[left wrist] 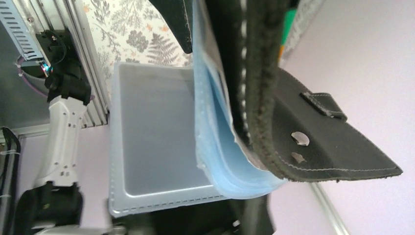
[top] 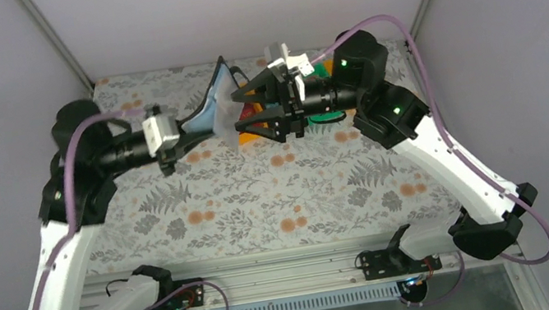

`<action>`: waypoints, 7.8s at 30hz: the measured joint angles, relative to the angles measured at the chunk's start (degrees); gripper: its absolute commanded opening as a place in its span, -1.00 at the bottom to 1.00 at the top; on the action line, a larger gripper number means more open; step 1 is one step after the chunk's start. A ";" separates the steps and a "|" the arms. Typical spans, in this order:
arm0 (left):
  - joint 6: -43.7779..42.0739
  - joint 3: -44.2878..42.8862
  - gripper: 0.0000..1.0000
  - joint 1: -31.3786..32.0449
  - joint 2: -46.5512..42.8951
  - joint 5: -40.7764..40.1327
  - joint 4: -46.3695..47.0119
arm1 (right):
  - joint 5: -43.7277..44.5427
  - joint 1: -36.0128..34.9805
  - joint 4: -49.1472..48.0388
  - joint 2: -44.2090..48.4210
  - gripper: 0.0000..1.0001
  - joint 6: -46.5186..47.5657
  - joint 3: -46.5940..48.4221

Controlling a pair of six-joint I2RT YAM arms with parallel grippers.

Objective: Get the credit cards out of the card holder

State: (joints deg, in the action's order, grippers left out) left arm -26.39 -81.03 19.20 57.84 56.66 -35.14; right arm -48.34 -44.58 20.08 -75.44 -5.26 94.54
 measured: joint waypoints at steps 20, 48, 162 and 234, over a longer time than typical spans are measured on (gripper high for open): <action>-1.79 9.70 -0.95 0.83 -6.58 3.45 17.46 | -0.22 -2.49 5.95 0.92 0.13 3.06 4.24; -7.56 8.24 -0.95 0.94 -6.47 6.12 10.86 | -3.13 -4.17 7.78 -1.22 -0.27 6.86 0.92; 14.88 9.62 -0.91 0.61 -1.95 12.61 13.81 | -3.69 2.56 5.97 2.27 -0.92 4.50 -7.56; 27.50 14.53 -0.95 0.79 -3.10 7.08 23.21 | -2.58 8.13 10.12 5.53 -0.92 5.55 -9.68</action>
State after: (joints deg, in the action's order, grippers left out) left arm 1.10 -66.50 19.99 54.74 63.75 -11.92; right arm -50.92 -36.45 30.20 -69.91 0.30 84.86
